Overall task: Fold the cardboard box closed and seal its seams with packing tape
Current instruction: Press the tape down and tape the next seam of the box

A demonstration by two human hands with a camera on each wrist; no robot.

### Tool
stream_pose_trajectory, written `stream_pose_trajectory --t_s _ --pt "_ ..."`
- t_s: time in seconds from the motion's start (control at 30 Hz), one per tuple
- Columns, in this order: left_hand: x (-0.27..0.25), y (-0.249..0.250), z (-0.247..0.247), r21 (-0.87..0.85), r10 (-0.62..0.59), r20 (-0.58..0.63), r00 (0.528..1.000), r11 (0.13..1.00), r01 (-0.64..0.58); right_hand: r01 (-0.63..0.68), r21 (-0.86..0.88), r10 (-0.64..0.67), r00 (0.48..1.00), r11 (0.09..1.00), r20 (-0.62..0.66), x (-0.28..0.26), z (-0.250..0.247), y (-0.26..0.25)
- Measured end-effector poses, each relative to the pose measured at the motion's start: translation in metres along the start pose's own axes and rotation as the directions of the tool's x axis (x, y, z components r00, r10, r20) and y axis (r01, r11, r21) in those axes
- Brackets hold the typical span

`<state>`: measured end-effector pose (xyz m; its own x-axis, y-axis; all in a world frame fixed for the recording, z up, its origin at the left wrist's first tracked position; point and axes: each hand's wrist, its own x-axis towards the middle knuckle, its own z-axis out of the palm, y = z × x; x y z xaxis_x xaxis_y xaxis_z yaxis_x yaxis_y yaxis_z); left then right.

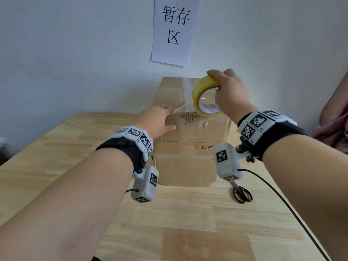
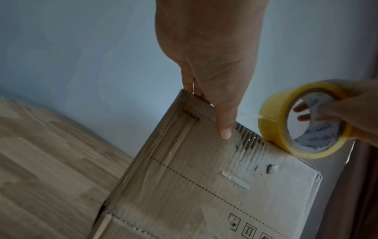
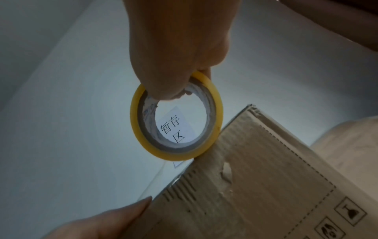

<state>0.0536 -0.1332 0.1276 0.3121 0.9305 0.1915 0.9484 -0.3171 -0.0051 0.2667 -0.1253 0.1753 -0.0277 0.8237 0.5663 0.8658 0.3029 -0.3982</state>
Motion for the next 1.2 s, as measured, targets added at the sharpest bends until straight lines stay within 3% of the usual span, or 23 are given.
stream_pose_trajectory --t_s 0.17,0.33,0.43,0.6,0.77,0.97,1.03,1.2 --pt "0.002 0.012 0.000 0.085 -0.007 0.046 0.999 0.996 0.003 -0.030 -0.015 0.032 0.990 0.999 0.138 -0.002 -0.009 -0.011" --pt "0.002 0.029 -0.004 0.127 -0.024 0.083 0.996 0.992 0.013 -0.151 -0.012 0.152 0.988 0.988 0.037 0.000 -0.002 -0.030" --pt "-0.003 0.019 -0.003 0.095 -0.020 0.030 0.999 0.995 0.017 -0.226 0.071 0.226 0.974 0.972 0.003 0.003 0.002 -0.029" --pt "-0.007 0.002 0.004 0.012 -0.065 -0.052 0.997 0.998 0.065 -0.268 0.111 0.265 0.963 0.957 0.043 0.003 -0.002 -0.023" --pt "-0.004 0.014 0.005 -0.027 0.029 -0.042 0.999 0.999 -0.030 -0.344 0.173 0.332 0.939 0.923 0.093 0.003 -0.006 -0.017" --pt "-0.003 0.018 0.002 -0.088 -0.025 -0.051 0.998 0.996 0.021 -0.375 0.273 0.370 0.926 0.886 0.073 0.002 -0.010 -0.023" --pt "-0.003 0.016 0.002 -0.103 -0.028 -0.052 0.998 0.994 0.023 -0.345 0.235 0.339 0.938 0.909 0.069 0.007 -0.016 -0.028" --pt "-0.005 0.014 -0.001 -0.080 -0.030 -0.016 0.999 0.996 0.029 -0.262 -0.125 0.269 0.962 0.957 0.045 0.010 -0.033 -0.014"
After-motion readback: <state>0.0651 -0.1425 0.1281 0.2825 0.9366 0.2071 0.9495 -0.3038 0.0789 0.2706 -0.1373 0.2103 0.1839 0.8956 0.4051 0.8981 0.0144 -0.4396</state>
